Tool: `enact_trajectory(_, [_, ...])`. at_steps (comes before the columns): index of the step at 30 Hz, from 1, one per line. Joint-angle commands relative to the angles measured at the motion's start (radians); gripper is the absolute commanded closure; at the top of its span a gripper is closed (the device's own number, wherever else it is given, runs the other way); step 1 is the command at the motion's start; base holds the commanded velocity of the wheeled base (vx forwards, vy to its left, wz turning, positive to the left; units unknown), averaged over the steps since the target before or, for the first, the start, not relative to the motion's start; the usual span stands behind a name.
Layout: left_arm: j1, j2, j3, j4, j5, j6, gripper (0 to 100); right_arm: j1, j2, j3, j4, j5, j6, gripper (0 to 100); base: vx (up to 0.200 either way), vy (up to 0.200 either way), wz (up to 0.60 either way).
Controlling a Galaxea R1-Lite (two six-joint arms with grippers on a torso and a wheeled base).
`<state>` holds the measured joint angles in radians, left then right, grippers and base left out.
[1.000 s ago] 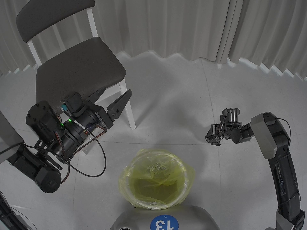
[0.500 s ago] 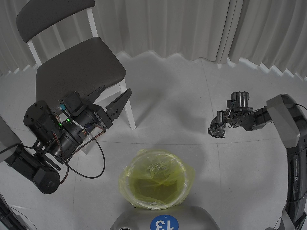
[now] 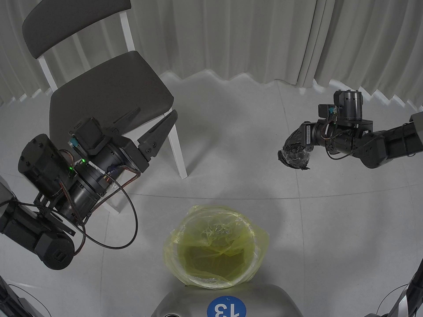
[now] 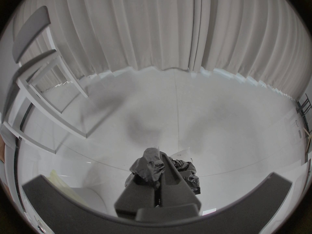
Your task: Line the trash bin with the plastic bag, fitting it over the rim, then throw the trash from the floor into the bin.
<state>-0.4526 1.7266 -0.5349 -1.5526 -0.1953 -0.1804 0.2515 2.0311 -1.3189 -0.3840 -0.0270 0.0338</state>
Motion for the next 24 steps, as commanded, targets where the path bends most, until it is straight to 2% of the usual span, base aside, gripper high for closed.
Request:
enact_trajectory(1, [-0.011, -0.073, 0.012, -0.018, 0.001, 0.001, 0, 0.124, -0.198, 0.112, -0.003, -0.007, -0.008, 100, 0.0, 0.0, 0.0])
enact_trajectory(9, [-0.017, -0.099, 0.012, -0.018, 0.002, 0.004, 0, 0.344, -0.259, 0.214, -0.003, -0.094, -0.008, 100, 0.0, 0.0, 0.0])
enact_trajectory(14, [-0.017, -0.121, 0.015, -0.018, 0.002, 0.006, 0, 0.445, -0.244, 0.26, 0.004, -0.11, -0.009, 100, 0.0, 0.0, 0.0])
enact_trajectory(19, [-0.017, -0.127, 0.015, -0.018, 0.004, 0.009, 0, 0.511, -0.207, 0.247, 0.007, -0.12, -0.009, 100, 0.0, 0.0, 0.0])
enact_trajectory(24, [-0.017, -0.156, 0.021, -0.018, 0.002, 0.019, 0, 0.534, -0.21, 0.236, -0.004, -0.123, -0.009, 100, 0.0, 0.0, 0.0])
